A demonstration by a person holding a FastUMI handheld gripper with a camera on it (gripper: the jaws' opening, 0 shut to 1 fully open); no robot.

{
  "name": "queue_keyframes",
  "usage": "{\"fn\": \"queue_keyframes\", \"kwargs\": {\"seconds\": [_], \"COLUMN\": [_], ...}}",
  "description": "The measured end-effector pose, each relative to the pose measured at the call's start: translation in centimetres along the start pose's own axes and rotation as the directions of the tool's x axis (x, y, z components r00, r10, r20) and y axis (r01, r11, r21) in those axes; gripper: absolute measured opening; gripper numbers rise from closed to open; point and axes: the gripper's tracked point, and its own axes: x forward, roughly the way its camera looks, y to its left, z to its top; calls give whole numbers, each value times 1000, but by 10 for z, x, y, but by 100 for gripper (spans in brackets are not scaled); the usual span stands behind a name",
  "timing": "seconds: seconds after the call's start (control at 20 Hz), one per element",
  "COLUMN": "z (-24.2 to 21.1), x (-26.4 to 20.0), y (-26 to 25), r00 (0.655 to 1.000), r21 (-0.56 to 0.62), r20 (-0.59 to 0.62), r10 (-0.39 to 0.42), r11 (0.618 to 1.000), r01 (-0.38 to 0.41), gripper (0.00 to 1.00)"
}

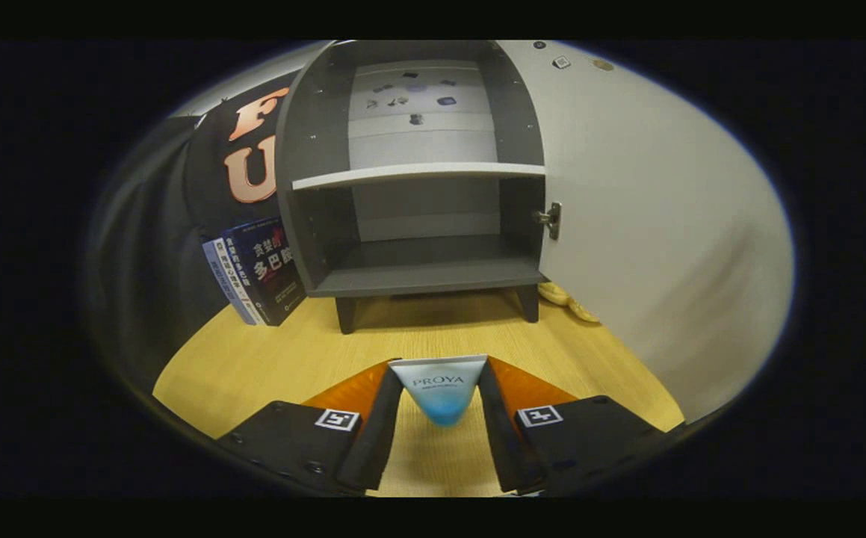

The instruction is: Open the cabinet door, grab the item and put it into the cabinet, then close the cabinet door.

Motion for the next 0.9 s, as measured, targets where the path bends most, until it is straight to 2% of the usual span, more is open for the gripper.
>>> {"fn": "queue_keyframes", "kwargs": {"seconds": [0.35, 0.9], "z": [110, 311], "x": [-16, -12], "y": [25, 58], "r00": [998, 975], "r21": [-21, -58], "r20": [40, 206], "r10": [42, 80], "r11": [999, 996], "r01": [-41, -70], "gripper": [63, 62]}}
